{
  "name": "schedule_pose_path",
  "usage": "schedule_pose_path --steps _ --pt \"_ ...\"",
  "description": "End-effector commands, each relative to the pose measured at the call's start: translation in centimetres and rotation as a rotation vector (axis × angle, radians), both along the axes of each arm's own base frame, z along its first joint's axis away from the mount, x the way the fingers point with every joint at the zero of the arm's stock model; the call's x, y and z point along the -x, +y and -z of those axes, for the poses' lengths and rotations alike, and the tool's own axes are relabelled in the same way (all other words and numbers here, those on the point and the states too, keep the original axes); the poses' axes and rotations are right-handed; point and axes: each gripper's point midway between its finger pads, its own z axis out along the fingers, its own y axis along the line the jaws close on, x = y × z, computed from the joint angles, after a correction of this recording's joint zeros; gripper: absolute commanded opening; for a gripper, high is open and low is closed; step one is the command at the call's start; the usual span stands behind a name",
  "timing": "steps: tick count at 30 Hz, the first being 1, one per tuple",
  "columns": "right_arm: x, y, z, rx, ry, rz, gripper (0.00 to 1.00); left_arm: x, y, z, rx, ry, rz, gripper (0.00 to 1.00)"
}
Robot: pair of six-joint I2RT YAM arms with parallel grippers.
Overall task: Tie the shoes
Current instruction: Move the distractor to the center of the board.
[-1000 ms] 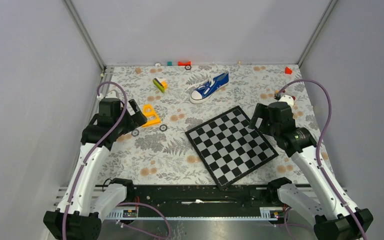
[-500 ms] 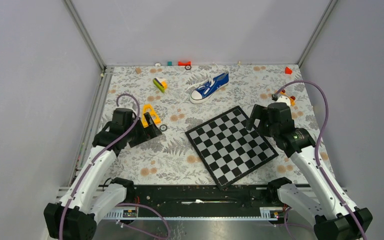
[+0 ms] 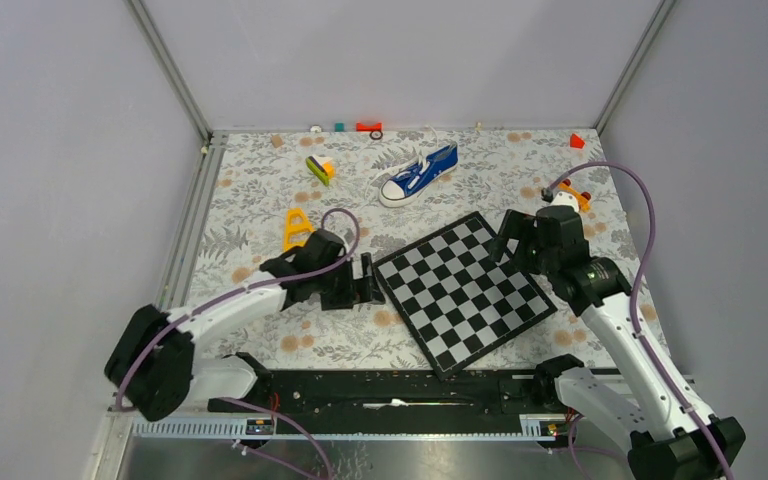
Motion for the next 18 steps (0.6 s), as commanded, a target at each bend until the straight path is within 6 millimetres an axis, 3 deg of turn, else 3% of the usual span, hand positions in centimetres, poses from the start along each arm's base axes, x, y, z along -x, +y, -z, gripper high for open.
schedule_pose_path --steps 1,5,10,13,18 --pt "0.2 -0.5 -1.0 -0.005 -0.046 0.017 1.0 -2.9 -4.8 -2.0 0.092 -0.106 0.057 0.95" --pt "1.0 -1.5 -1.1 0.026 -0.054 0.039 1.0 -4.0 -6.4 0.1 0.076 -0.067 0.084 0.96" --pt "1.6 -2.7 -1.4 0.057 -0.075 0.079 1.0 -4.4 -9.9 0.4 0.138 -0.057 0.166 0.96" --pt "2.2 -3.5 -2.0 0.082 -0.08 0.102 1.0 -4.2 -13.0 -0.2 0.176 -0.061 0.243 0.96" --pt "3.5 -4.9 -2.9 0.115 -0.105 0.133 1.0 -2.3 -18.8 -1.1 0.221 -0.08 0.39 0.96"
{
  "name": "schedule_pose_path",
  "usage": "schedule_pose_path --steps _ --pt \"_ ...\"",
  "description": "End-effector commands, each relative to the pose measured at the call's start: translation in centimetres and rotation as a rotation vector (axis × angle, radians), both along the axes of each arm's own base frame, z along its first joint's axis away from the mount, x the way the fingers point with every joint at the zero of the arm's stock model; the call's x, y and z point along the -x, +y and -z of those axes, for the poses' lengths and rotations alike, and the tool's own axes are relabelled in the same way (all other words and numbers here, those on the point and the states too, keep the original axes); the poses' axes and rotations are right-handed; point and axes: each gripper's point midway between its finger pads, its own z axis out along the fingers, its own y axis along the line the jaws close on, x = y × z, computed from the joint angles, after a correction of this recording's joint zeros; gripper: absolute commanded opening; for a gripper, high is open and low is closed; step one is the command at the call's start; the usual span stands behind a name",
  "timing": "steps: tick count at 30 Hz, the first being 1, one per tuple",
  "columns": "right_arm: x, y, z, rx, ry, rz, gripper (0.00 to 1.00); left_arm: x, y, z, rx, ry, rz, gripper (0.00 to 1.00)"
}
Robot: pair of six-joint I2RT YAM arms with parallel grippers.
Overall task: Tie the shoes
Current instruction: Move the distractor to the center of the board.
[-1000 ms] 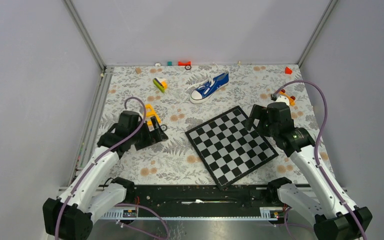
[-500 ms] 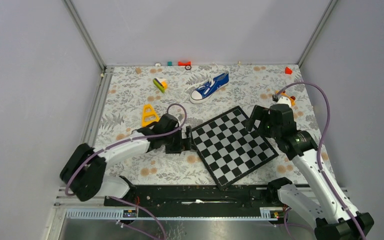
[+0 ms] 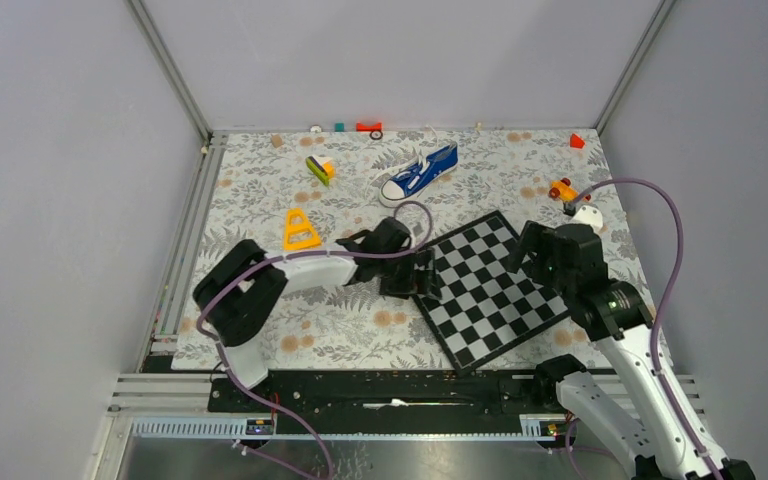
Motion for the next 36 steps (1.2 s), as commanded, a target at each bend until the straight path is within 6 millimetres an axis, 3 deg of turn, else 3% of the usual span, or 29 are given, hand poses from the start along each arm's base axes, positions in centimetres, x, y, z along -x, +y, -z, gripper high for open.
schedule_pose_path --steps 1,6,10,13,16,18,22,25,30,36 --pt "1.1 -2.0 -1.4 0.052 -0.04 0.06 1.0 0.9 -7.7 -4.6 0.19 -0.098 0.176 0.96" --pt "1.5 -2.3 -1.9 0.031 -0.077 0.082 1.0 2.9 -12.8 -6.0 0.259 -0.099 0.309 0.96" --pt "1.6 -2.3 -2.1 0.024 -0.083 0.082 1.0 3.3 -12.2 -8.5 0.271 -0.156 0.339 0.97" --pt "1.5 -1.8 -1.7 0.011 -0.073 0.066 1.0 3.0 -9.5 -10.5 0.251 -0.213 0.327 0.98" --pt "1.2 -0.4 -0.9 -0.031 -0.05 0.01 1.0 2.1 -5.4 -12.9 0.239 -0.27 0.283 0.98" --pt "0.9 1.6 -0.4 -0.097 -0.03 -0.06 1.0 1.1 -2.3 -13.4 0.194 -0.299 0.228 0.99" --pt "0.3 7.4 0.9 -0.314 0.022 -0.247 1.0 -1.5 3.8 -13.4 0.083 -0.322 0.077 0.99" --pt "0.2 10.2 2.3 -0.336 0.074 -0.304 1.0 -3.5 7.2 -13.5 0.001 -0.334 -0.025 0.99" --pt "0.6 15.1 4.7 -0.336 0.168 -0.413 1.0 -6.3 10.4 -14.1 -0.067 -0.342 -0.17 0.99" --pt "0.4 17.7 7.9 -0.297 0.263 -0.449 1.0 -7.8 13.1 -14.7 -0.125 -0.343 -0.297 0.99"
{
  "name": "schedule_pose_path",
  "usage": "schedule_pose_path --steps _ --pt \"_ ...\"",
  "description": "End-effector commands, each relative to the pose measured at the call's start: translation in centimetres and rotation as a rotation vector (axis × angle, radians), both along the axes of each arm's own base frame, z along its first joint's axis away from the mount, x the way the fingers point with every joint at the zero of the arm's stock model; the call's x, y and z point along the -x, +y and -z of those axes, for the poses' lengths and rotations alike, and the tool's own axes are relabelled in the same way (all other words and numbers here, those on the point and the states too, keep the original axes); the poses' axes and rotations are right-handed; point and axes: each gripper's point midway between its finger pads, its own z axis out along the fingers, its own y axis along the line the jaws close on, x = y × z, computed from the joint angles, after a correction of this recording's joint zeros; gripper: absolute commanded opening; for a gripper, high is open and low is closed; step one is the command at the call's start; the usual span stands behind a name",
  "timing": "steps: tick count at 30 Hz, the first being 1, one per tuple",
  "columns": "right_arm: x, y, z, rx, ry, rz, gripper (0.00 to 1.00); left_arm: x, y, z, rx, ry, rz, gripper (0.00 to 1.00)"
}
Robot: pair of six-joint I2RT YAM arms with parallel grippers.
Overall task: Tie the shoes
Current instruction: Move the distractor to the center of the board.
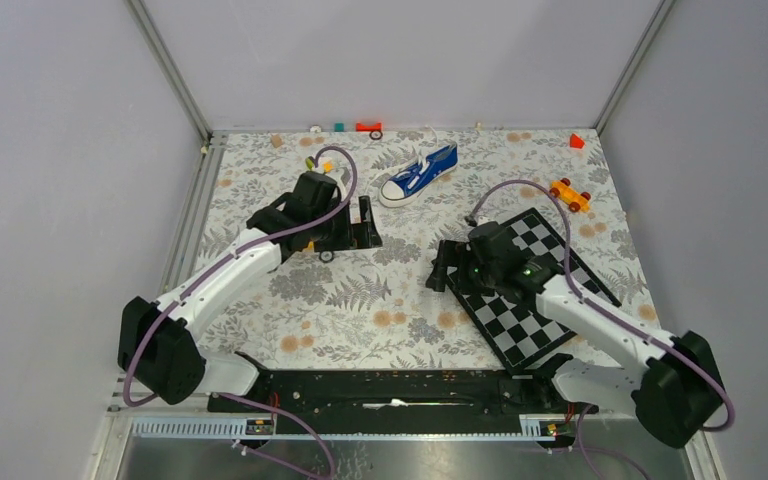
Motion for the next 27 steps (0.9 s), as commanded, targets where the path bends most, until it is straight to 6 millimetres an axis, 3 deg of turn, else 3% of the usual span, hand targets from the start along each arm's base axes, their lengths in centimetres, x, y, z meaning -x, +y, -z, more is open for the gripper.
schedule_pose_path --steps 1,6,12,14,17,19,21,24,27 --pt "-0.9 2.7 0.7 -0.036 0.008 -0.03 1.0 -2.0 2.6 -2.2 -0.036 -0.056 -0.13 0.99" --pt "-0.9 3.6 4.2 0.008 0.094 -0.052 1.0 -1.7 5.1 -2.3 -0.042 -0.057 -0.189 0.99" --pt "-1.0 4.6 6.9 0.019 0.171 -0.072 1.0 -0.6 6.0 -1.4 -0.045 -0.037 -0.195 0.99" --pt "-1.2 3.8 7.6 0.077 0.176 -0.049 1.0 -0.5 6.2 -1.1 -0.049 -0.03 -0.197 0.99" --pt "-2.2 0.0 8.4 0.278 0.152 0.053 1.0 -0.3 6.3 -0.8 -0.055 -0.025 -0.196 0.99" --pt "-2.6 -2.8 8.4 0.422 0.142 0.12 1.0 -0.3 6.4 -0.8 -0.06 -0.027 -0.195 0.99" --pt "-2.8 -4.3 8.2 0.503 0.138 0.164 0.99 -0.3 6.5 -0.8 -0.068 -0.031 -0.195 0.99" --pt "-3.4 -2.4 6.9 0.427 0.128 0.124 1.0 -0.4 6.6 -0.9 -0.073 -0.036 -0.189 0.99" --pt "-5.0 0.9 3.5 0.252 0.038 0.085 1.0 -0.3 6.6 -1.3 -0.072 -0.041 -0.185 0.99"
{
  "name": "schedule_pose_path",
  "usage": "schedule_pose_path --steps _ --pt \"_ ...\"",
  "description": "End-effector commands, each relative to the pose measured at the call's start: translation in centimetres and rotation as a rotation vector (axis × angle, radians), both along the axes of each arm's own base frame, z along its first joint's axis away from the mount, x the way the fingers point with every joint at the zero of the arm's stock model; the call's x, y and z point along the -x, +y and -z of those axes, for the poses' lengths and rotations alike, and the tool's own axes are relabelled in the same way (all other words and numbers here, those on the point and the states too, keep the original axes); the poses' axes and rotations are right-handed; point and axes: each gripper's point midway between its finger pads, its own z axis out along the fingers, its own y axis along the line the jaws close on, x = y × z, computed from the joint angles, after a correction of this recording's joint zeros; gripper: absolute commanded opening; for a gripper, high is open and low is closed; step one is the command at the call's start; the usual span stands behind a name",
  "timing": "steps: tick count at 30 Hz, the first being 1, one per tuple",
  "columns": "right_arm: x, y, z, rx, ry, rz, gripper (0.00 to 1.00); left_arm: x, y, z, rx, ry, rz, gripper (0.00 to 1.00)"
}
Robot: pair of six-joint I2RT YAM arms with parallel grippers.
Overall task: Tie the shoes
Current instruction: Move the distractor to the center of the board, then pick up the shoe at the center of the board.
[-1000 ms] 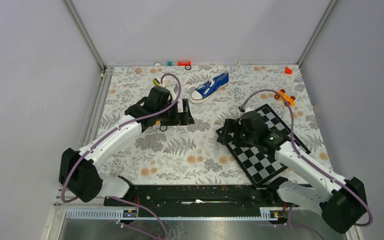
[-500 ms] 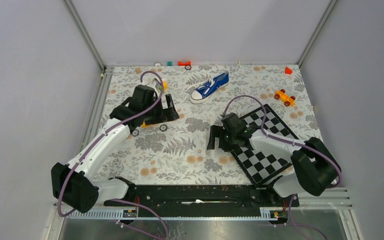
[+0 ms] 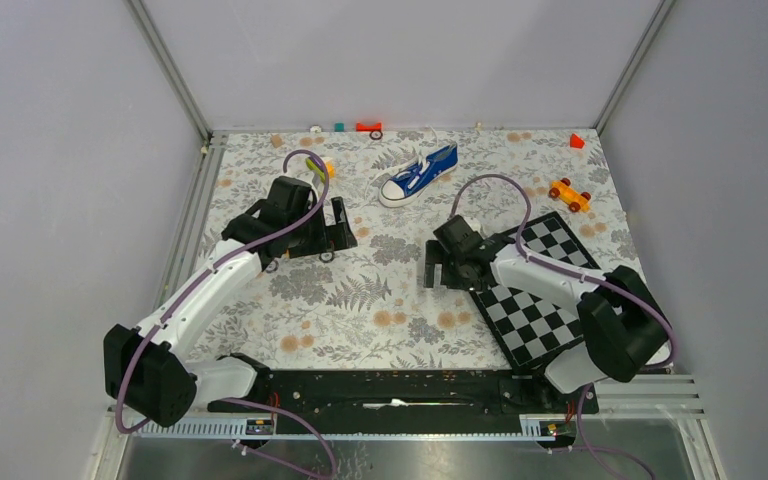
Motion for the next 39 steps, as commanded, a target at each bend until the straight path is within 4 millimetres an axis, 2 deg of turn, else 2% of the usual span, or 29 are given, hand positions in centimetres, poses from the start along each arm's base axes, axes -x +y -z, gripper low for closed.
schedule_pose_path --steps 1,3,5,7,8,9,11,13,17,20,23,27,33,36,39 --pt "-3.3 2.4 -5.4 -0.121 -0.173 -0.021 1.0 -0.5 0.4 -1.7 -0.001 -0.057 -0.006 0.99" --pt "-5.9 2.2 -8.3 -0.111 -0.29 0.023 1.0 -0.3 0.5 -2.0 0.002 -0.068 -0.007 0.99" --pt "-8.7 1.9 -10.8 -0.126 -0.336 0.086 1.0 0.0 0.7 -2.3 0.004 -0.079 -0.009 0.99" --pt "-11.8 1.2 -12.1 -0.18 -0.322 0.17 0.98 0.4 0.9 -2.4 0.007 -0.085 -0.01 0.99" --pt "-14.1 0.3 -12.6 -0.194 -0.323 0.235 0.98 0.6 1.0 -2.5 0.009 -0.088 -0.011 0.99" --pt "-15.1 0.1 -12.9 -0.202 -0.328 0.261 0.97 0.8 1.1 -2.6 0.011 -0.092 -0.009 0.99" --pt "-18.5 -0.7 -13.2 -0.209 -0.324 0.332 0.97 1.1 1.2 -2.6 0.015 -0.097 -0.011 0.99" --pt "-21.0 -0.6 -13.7 -0.21 -0.305 0.363 0.93 1.4 1.4 -2.5 0.015 -0.102 -0.012 0.99" --pt "-25.3 0.5 -13.8 -0.187 -0.27 0.407 0.95 2.1 1.6 -2.2 0.011 -0.093 -0.003 0.99" --pt "-27.9 2.0 -13.0 -0.2 -0.231 0.431 0.98 2.4 1.7 -2.1 0.016 -0.093 0.0 0.99" --pt "-30.0 3.2 -11.5 -0.208 -0.197 0.466 0.99 2.6 1.6 -2.0 0.023 -0.088 0.008 0.99" --pt "-31.8 4.2 -9.1 -0.236 -0.179 0.513 0.99 3.1 1.4 -2.0 0.034 -0.077 0.019 0.99" --pt "-33.1 5.1 -5.7 -0.269 -0.162 0.551 0.99 4.2 1.7 -1.3 0.047 -0.062 0.013 0.99" --pt "-33.5 5.5 -4.3 -0.276 -0.15 0.55 0.91 4.4 1.8 -0.9 0.048 -0.054 0.007 0.99" --pt "-33.6 5.5 -3.0 -0.263 -0.137 0.549 0.88 4.5 1.8 -0.9 0.053 -0.051 0.0 0.99"
